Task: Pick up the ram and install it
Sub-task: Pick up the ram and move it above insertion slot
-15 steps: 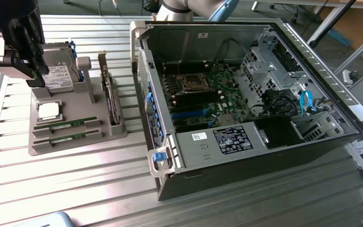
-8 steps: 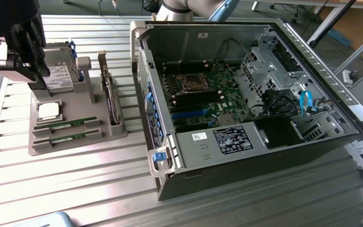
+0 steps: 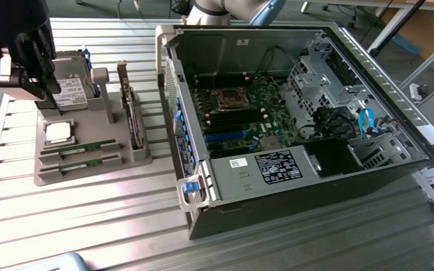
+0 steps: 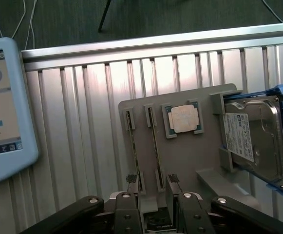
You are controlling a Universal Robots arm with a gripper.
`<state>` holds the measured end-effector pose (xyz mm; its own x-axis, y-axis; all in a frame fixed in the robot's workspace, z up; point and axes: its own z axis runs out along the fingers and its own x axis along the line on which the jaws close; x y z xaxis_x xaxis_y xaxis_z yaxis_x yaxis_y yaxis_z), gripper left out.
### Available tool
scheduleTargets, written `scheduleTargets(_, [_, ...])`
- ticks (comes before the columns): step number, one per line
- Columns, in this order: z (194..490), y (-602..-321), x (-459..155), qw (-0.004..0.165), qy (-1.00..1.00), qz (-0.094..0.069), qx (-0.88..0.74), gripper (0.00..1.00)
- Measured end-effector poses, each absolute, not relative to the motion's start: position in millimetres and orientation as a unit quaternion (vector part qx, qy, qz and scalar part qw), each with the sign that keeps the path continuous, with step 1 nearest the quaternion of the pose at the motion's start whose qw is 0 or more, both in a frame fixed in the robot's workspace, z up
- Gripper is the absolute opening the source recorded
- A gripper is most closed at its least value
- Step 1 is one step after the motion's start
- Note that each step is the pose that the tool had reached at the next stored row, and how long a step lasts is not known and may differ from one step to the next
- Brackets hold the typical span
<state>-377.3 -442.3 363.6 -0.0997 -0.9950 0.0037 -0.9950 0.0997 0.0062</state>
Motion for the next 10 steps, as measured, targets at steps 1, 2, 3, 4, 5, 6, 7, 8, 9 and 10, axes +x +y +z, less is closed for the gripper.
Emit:
scheduleTargets(1, [362.9,-442.3,-377.3,0.003,-0.742,-0.001,0.671,0.36])
scheduleTargets(2, [362.4,-442.3,-377.3,0.003,-0.741,-0.001,0.671,0.36])
scheduleTargets(3, [361.6,-442.3,-377.3,0.003,-0.741,-0.001,0.671,0.36])
scheduleTargets(4, [361.0,-442.3,-377.3,0.003,-0.741,-0.001,0.671,0.36])
scheduleTargets(5, [360.3,-442.3,-377.3,0.003,-0.741,-0.001,0.671,0.36])
scheduleTargets(6, [359.7,-442.3,-377.3,0.003,-0.741,-0.001,0.671,0.36])
scheduleTargets(7, [359.2,-442.3,-377.3,0.003,-0.741,-0.001,0.671,0.36])
scheduleTargets(8, [358.6,-442.3,-377.3,0.003,-0.741,-0.001,0.671,0.36])
scheduleTargets(9, [358.0,-442.3,-377.3,0.003,-0.741,-0.001,0.671,0.36])
scheduleTargets(10, [357.4,-442.3,-377.3,0.003,-0.741,-0.001,0.671,0.36])
